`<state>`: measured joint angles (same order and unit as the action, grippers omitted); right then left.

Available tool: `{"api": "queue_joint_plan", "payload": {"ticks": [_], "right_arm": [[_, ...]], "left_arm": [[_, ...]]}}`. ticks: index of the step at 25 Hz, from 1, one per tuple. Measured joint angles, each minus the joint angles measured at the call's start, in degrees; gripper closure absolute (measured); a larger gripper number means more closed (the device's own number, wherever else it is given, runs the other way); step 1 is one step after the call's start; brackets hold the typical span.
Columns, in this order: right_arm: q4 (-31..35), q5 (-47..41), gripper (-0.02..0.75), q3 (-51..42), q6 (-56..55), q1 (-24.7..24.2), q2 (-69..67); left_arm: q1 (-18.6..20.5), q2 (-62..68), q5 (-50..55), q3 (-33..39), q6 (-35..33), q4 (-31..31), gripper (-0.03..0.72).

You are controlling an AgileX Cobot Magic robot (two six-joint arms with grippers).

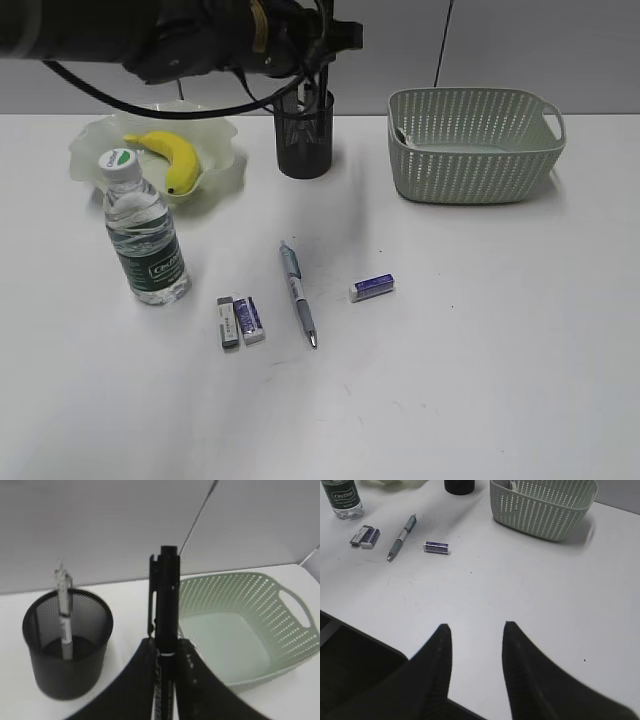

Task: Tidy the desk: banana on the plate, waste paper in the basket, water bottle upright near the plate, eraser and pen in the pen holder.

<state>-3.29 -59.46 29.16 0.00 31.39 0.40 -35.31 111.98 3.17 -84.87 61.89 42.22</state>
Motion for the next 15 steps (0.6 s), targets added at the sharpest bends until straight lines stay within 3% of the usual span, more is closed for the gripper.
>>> {"api": "queue_joint_plan", "payload": {"ticks": [5,9,15], "right_arm": [[0.0,0.0,0.451,0.0,0.0,0.0,0.0],[0.0,0.0,0.451,0.0,0.0,0.0,0.0],[0.0,0.0,0.451,0.0,0.0,0.0,0.0]], "left_arm": [[4.58,3.24,-7.61,0.0,0.01,4.59,0.615],[8.99,5.89,-14.31,-0.24,0.01,2.91,0.615],[11.39,9.06,-19.05,-4.89,-1.16,1.09,0.615]]}}
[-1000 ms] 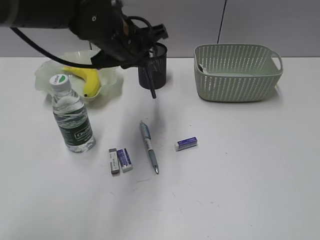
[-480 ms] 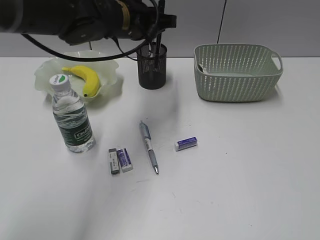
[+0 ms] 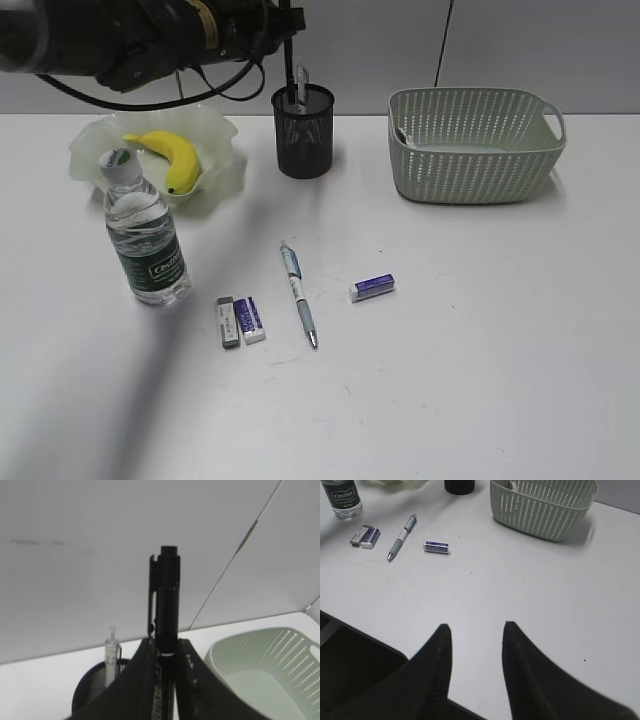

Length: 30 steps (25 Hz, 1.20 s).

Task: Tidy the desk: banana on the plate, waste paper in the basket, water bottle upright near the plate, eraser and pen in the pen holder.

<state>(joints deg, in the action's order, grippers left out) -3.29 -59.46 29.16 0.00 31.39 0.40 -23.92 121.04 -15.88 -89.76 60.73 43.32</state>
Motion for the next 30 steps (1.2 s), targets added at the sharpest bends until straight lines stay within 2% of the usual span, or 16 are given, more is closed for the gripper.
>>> {"api": "queue_joint_plan", "payload": {"ticks": [8,13,25,27,30], "right_arm": [[0.0,0.0,0.451,0.0,0.0,0.0,0.0],[0.0,0.0,0.451,0.0,0.0,0.0,0.0],[-0.05,0.0,0.451,0.0,0.0,0.0,0.0],[-0.05,0.0,0.451,0.0,0.0,0.0,0.0],[-0.05,0.0,0.451,0.0,0.0,0.0,0.0]], "left_arm": [[0.04,8.1,-0.85,-9.34,-2.07,0.0,0.615],[0.04,12.9,-1.45,-13.84,-6.49,0.05,0.615],[0.04,15.36,-1.58,-14.87,-8.84,0.05,0.614],[0.04,15.36,-0.72,-14.91,-8.84,0.05,0.577],[0.04,15.36,0.01,-14.91,-8.84,0.05,0.412]]}}
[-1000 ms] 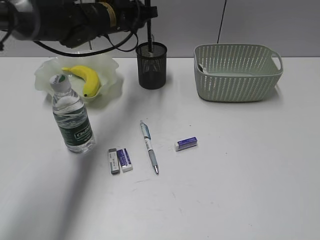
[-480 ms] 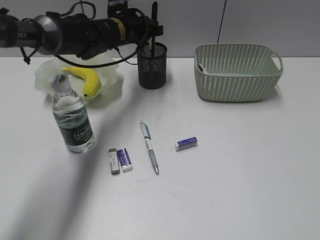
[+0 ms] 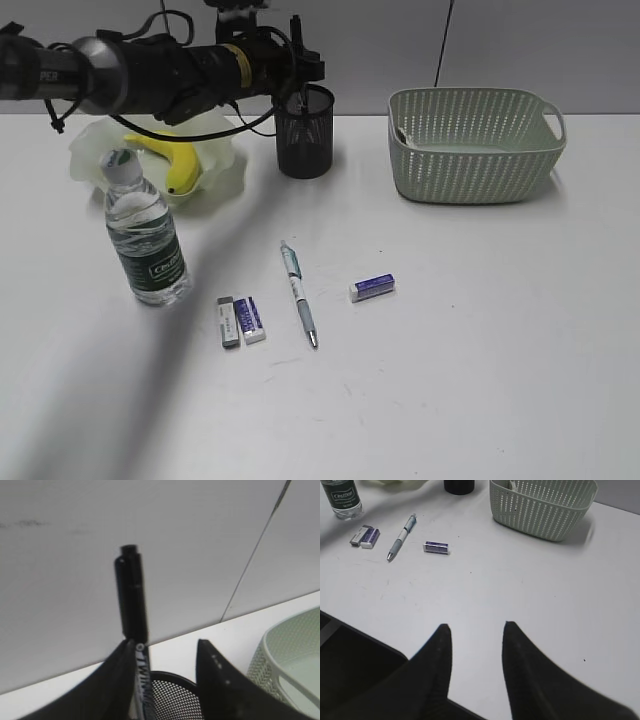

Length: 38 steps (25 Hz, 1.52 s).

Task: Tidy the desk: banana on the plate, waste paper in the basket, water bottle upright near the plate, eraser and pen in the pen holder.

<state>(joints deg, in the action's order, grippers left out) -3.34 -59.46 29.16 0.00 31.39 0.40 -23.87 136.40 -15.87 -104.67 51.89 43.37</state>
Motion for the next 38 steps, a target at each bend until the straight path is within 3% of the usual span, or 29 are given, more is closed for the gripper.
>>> {"api": "queue_joint_plan", "payload": {"ticks": [3,11,15,21,24,30,34,38], "right_arm": [[0.0,0.0,0.451,0.0,0.0,0.0,0.0],[0.0,0.0,0.451,0.0,0.0,0.0,0.0],[0.0,0.0,0.451,0.0,0.0,0.0,0.0],[0.0,0.0,0.451,0.0,0.0,0.0,0.0],[0.0,0.0,0.451,0.0,0.0,0.0,0.0],[0.0,0.0,0.451,0.0,0.0,0.0,0.0],[0.0,0.0,0.451,0.0,0.0,0.0,0.0],[0.0,0.0,0.451,0.0,0.0,0.0,0.0]], "left_arm": [[0.0,-0.65,0.0,0.0,0.0,0.0,0.313],[-0.39,-8.51,3.58,-0.07,-0.04,-0.06,0.292],[-2.77,-15.06,14.58,-0.07,-0.04,-0.2,0.305],[-8.07,-27.93,39.21,-0.14,-1.04,-1.3,0.362],[-10.26,-33.49,50.12,-0.26,-7.71,-6.07,0.401],[-12.3,-41.21,68.54,-0.33,-22.17,-23.81,0.437],[-12.3,-44.19,83.11,-0.33,-28.12,-27.26,0.438],[-12.3,-49.15,85.31,1.67,-32.1,-30.29,0.44]]}}
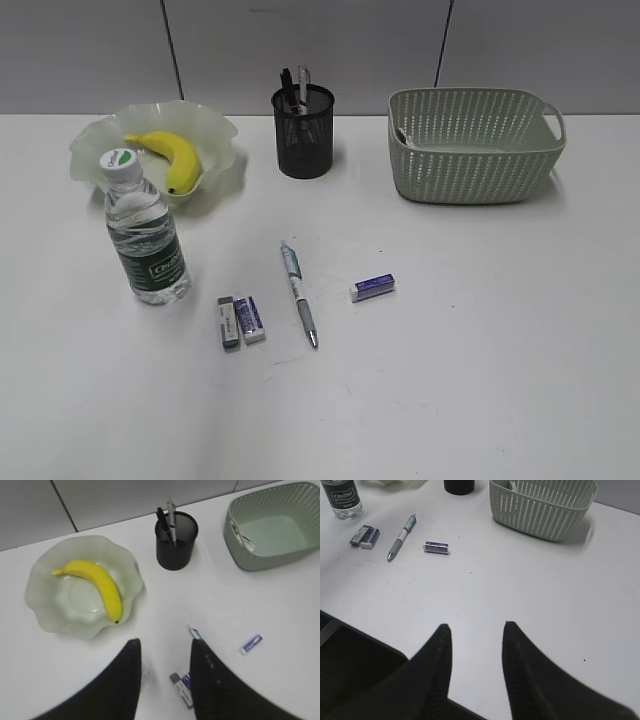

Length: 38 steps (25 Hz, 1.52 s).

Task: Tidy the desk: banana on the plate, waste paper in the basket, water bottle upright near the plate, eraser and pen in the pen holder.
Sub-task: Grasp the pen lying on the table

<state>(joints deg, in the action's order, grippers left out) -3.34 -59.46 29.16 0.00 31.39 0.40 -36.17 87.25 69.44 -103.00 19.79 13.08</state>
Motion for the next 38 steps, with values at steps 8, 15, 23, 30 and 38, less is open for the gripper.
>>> {"api": "queue_joint_plan", "payload": {"ticks": [8,15,23,30,38], "right_arm": [[0.0,0.0,0.451,0.0,0.0,0.0,0.0],[0.0,0.03,0.451,0.0,0.0,0.0,-0.87],[0.87,9.01,0.451,3.06,4.75,0.0,-17.29],[3.99,14.87,0.451,12.35,8.69,0.0,-42.72],[13.26,14.86,0.451,31.78,10.41,0.24,-72.44]], "left_arm": [[-0.07,-21.11,0.07,22.38,-3.74,-6.58,0.44],[-0.07,-46.86,-0.41,49.9,-3.9,-6.9,0.44],[-0.07,-74.31,-11.36,69.39,-4.08,-6.96,0.44],[-0.07,-85.41,-14.42,70.48,-4.4,-5.02,0.44],[-0.07,-85.83,-11.03,70.92,-7.84,-4.97,0.44]]}}
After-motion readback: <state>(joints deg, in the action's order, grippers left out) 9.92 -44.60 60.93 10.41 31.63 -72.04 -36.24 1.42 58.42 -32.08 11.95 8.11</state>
